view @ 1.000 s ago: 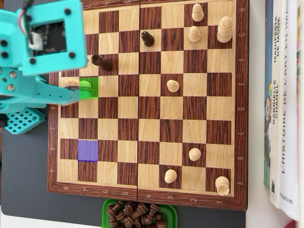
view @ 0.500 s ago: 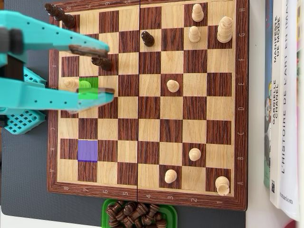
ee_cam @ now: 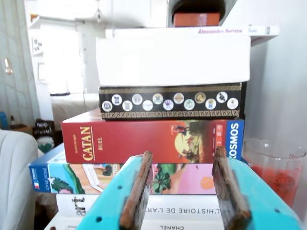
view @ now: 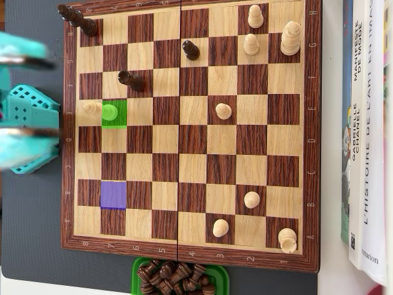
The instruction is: Play chess
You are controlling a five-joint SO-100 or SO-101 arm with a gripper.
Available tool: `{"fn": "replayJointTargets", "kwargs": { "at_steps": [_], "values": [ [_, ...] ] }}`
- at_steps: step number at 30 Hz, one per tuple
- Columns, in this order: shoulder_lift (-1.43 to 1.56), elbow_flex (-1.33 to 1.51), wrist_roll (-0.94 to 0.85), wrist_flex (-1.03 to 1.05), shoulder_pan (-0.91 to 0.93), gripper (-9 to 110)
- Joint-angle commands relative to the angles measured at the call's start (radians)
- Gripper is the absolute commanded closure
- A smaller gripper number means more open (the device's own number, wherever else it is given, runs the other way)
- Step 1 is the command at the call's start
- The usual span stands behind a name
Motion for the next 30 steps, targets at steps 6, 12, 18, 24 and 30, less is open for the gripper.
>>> {"fn": "replayJointTargets", "kwargs": {
  "at_steps": [6, 12, 18, 24, 30],
  "values": [
    [0.16, 0.149, -0.005, -0.314, 0.012, 83],
    [0.155, 0.166, -0.006, -0.549, 0.014, 83],
    [0.155, 0.235, -0.006, -0.811, 0.014, 83],
    [0.155, 0.233, -0.008, -0.985, 0.011, 83],
    [0.155, 0.235, -0.008, -1.235, 0.012, 83]
  ]
}}
